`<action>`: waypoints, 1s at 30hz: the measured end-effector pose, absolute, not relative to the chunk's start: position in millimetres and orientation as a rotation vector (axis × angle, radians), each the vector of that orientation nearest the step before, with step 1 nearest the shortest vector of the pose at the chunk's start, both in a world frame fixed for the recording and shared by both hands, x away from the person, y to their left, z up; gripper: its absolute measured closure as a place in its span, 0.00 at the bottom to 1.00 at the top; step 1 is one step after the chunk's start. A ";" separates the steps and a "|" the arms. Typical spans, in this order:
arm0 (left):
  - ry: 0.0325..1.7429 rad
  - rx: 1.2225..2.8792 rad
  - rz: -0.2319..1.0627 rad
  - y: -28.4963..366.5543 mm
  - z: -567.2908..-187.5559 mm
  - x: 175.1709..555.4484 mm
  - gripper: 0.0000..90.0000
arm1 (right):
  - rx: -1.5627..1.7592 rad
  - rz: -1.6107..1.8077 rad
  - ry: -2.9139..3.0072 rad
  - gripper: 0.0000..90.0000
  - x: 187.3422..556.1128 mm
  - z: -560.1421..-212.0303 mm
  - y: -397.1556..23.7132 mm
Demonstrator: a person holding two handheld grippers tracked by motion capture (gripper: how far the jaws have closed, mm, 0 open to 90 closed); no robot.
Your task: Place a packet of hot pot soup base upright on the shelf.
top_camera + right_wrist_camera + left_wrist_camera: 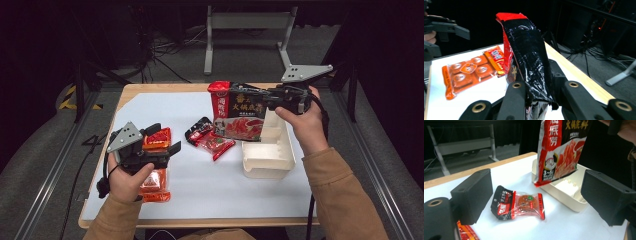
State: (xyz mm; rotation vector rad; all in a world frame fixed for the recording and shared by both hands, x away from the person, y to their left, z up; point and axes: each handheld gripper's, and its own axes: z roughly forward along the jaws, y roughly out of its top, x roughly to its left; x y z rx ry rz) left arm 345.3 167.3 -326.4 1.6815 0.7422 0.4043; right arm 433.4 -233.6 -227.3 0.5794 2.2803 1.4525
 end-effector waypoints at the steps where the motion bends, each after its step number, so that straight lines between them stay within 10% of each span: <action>1: 0.746 1.682 0.401 167.5 -327.0 345.8 0.12 | 0.587 1.449 2.276 0.87 435.2 -227.0 -236.5; 30: 0.795 1.709 0.431 168.0 -338.2 353.7 0.08 | 0.633 1.346 2.168 0.87 470.8 -227.7 -285.5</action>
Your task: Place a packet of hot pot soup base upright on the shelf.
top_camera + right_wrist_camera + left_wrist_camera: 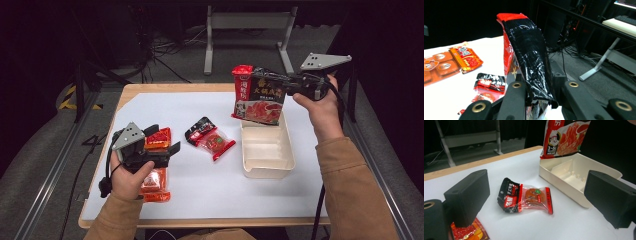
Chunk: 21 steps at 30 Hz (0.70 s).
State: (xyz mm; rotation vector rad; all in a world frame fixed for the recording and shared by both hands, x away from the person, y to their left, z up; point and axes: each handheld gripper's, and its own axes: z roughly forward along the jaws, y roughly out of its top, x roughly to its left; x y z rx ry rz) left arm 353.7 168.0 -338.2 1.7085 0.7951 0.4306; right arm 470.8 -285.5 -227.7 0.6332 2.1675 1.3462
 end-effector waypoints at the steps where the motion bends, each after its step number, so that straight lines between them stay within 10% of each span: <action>1: 0.797 1.710 0.426 167.8 -338.4 353.7 0.08 | 0.637 1.346 2.166 0.87 472.0 -228.5 -286.7; 21: 0.803 1.721 0.438 166.2 -341.8 355.9 0.07 | 0.653 1.344 2.124 0.87 487.8 -252.4 -306.3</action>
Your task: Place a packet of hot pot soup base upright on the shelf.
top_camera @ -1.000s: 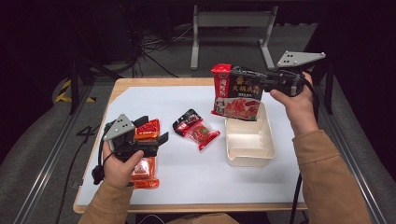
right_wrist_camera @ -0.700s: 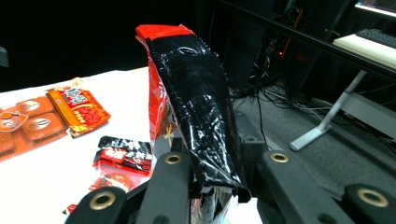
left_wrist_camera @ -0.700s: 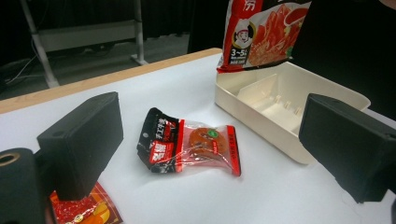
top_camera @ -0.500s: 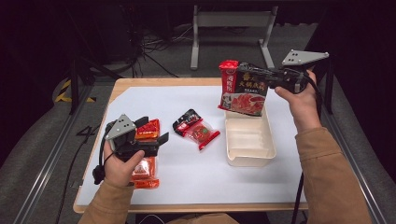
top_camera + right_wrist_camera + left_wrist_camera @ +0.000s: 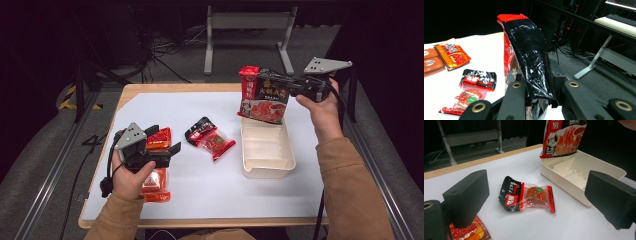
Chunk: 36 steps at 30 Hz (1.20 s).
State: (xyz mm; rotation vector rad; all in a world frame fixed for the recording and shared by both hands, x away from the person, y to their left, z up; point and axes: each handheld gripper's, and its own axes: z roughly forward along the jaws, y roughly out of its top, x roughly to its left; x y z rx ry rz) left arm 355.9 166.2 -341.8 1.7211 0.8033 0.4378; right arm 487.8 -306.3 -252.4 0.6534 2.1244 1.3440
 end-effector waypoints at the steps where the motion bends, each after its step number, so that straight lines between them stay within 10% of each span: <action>1: 0.804 1.723 0.439 166.1 -341.8 355.9 0.07 | 0.654 1.344 2.123 0.87 488.4 -253.6 -306.9; 36: 0.810 1.731 0.434 165.6 -345.2 357.9 0.06 | 0.686 1.286 2.173 0.85 493.0 -288.9 -308.6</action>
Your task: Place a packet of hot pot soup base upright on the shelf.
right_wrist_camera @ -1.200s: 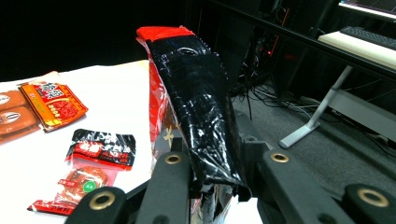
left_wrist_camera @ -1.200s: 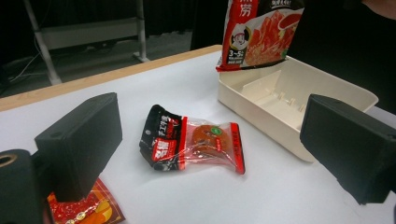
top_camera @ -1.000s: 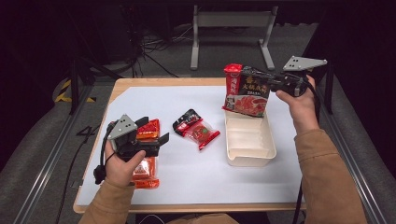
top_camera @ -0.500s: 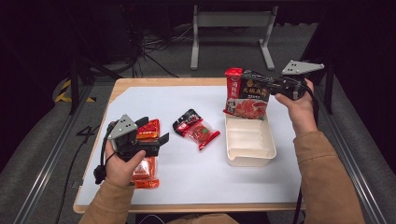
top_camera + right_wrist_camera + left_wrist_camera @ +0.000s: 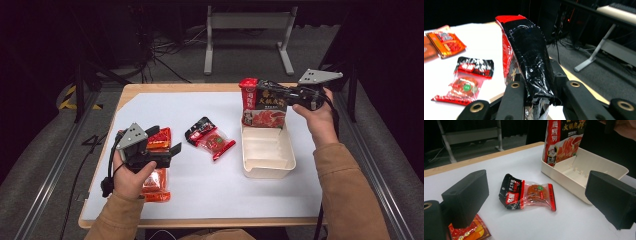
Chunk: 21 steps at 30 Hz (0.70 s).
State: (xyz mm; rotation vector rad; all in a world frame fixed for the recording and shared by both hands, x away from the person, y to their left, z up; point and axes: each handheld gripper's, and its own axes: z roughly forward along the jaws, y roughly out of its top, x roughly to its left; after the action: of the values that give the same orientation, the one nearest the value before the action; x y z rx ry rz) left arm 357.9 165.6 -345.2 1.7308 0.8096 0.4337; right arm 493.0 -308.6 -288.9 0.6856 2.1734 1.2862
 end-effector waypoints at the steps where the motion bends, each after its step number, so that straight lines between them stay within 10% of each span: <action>1: 0.809 1.730 0.435 165.8 -345.3 358.0 0.06 | 0.689 1.283 2.181 0.85 493.6 -291.7 -308.1; 21: 0.809 1.724 0.443 165.5 -348.7 358.9 0.07 | 0.761 1.266 2.180 0.83 487.9 -318.0 -312.6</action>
State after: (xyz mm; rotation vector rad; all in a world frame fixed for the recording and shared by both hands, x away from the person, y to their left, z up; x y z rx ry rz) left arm 358.9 165.5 -348.7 1.7242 0.8086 0.4433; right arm 487.9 -312.6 -318.0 0.7608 2.1797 1.2657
